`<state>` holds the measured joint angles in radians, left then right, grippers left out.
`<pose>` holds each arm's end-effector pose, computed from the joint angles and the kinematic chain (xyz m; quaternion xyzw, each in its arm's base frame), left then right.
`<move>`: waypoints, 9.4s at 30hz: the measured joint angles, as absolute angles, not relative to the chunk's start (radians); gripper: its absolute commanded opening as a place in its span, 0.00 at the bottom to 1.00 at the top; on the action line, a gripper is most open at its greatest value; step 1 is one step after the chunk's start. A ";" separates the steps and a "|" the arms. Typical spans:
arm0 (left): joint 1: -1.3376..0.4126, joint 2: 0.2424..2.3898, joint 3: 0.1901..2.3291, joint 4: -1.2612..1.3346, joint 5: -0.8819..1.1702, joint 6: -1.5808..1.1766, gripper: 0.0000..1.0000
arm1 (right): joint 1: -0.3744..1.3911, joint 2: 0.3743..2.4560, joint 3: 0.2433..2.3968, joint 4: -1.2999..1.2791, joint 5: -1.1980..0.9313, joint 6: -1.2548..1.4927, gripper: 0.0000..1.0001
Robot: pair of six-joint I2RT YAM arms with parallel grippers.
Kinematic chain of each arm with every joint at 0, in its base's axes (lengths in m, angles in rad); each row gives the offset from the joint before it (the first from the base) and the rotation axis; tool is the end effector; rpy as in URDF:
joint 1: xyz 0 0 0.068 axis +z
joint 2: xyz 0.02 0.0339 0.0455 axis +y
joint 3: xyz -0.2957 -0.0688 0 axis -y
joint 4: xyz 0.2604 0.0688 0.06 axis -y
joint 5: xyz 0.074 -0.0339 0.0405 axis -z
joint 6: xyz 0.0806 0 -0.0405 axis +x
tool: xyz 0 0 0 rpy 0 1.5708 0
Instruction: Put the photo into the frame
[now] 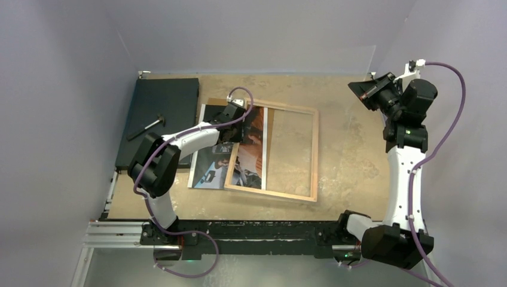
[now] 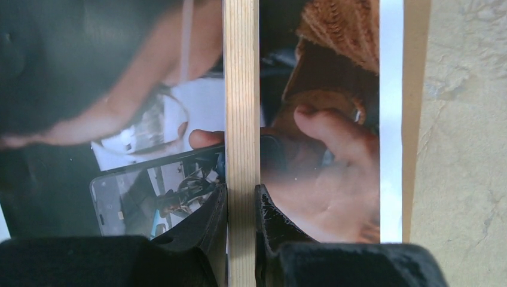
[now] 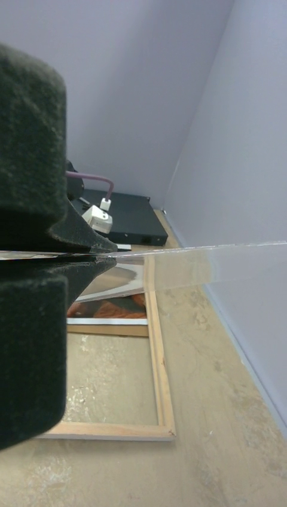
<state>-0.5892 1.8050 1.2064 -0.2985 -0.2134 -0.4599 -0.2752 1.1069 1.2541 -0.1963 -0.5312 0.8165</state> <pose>0.3694 -0.2264 0.1846 0.0255 0.9387 -0.0776 0.3348 0.2804 -0.0367 0.4685 0.2081 0.6913 0.3611 0.5903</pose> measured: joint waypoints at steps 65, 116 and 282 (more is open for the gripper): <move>-0.208 1.663 1.278 -0.616 0.378 0.046 0.76 | 0.027 1.483 0.747 0.373 -0.497 0.880 0.00; -0.363 1.884 1.232 -0.416 0.340 0.027 0.27 | -0.068 1.674 0.754 0.444 -0.665 0.751 0.00; -0.352 1.858 1.153 -0.402 0.429 -0.007 0.00 | 0.061 1.194 0.839 0.145 -0.696 1.055 0.00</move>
<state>-0.3519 1.8584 1.1534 -0.4015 0.4290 -0.0074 0.0608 1.1938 0.8391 0.1452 -0.6964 1.0554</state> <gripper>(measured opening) 0.003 0.005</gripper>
